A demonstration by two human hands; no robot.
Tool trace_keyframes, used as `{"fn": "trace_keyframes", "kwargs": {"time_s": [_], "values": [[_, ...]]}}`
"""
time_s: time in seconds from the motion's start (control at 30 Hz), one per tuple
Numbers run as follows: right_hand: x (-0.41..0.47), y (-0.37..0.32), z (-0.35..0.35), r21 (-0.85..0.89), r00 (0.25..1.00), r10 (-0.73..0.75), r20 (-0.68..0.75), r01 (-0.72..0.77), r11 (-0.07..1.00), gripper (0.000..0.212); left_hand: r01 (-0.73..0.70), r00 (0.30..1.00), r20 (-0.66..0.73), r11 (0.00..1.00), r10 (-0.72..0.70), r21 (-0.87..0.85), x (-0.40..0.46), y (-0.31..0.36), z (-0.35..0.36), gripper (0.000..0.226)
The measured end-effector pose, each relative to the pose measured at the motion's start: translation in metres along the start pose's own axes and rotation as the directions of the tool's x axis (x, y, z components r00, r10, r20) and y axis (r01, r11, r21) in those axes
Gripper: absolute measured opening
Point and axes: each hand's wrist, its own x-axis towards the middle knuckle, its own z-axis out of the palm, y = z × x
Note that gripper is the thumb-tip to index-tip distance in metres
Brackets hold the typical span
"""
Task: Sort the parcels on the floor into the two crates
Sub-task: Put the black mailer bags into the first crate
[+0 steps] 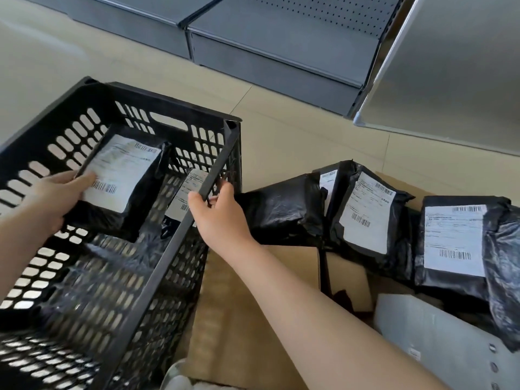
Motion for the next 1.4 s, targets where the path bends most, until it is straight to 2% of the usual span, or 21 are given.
{"fn": "trace_keyframes", "kwargs": {"time_s": [0.07,0.2,0.37,0.47,0.63,0.87,0.97,1.1,1.23,1.4], "values": [[-0.004,0.001,0.000,-0.029,0.999,-0.038,-0.015,0.037,0.999,0.064,-0.012,1.000,-0.017,1.000,0.012,-0.005,0.011,-0.014,0.004,0.047],[-0.005,0.004,0.000,-0.061,0.994,-0.096,-0.049,0.093,0.994,0.064,0.005,0.996,-0.090,1.000,-0.006,-0.013,0.008,-0.020,0.024,0.043],[-0.001,0.013,0.009,-0.071,0.986,-0.127,-0.107,0.120,0.990,0.061,0.036,0.984,-0.176,0.999,-0.036,0.002,0.015,-0.031,0.042,0.052],[0.003,0.017,0.012,-0.074,0.979,-0.161,-0.129,0.152,0.986,0.062,0.044,0.985,-0.167,0.999,-0.040,0.015,0.014,-0.029,0.057,0.046],[0.008,0.022,0.018,-0.060,0.968,-0.200,-0.154,0.193,0.979,0.069,0.036,0.969,-0.246,0.997,-0.018,0.070,0.014,-0.034,0.075,0.043],[0.013,0.027,0.022,-0.027,0.960,-0.221,-0.169,0.220,0.975,0.066,0.029,0.973,-0.227,0.972,0.026,0.235,0.010,-0.032,0.091,0.030],[0.013,0.028,0.022,-0.015,0.961,-0.220,-0.166,0.221,0.975,0.063,0.061,0.978,-0.209,0.958,0.000,0.282,0.010,-0.041,0.094,0.035],[0.013,0.029,0.022,-0.002,0.962,-0.217,-0.164,0.220,0.976,0.073,0.089,0.986,-0.169,0.884,-0.011,0.458,0.004,-0.060,0.107,0.041],[0.015,0.030,0.021,-0.004,0.963,-0.220,-0.155,0.222,0.975,0.079,0.070,0.986,-0.165,0.881,0.009,0.469,-0.001,-0.062,0.116,0.039],[0.014,0.031,0.021,0.002,0.963,-0.221,-0.153,0.223,0.975,0.076,0.068,0.994,-0.108,0.883,-0.019,0.464,-0.005,-0.055,0.119,0.053]]}}
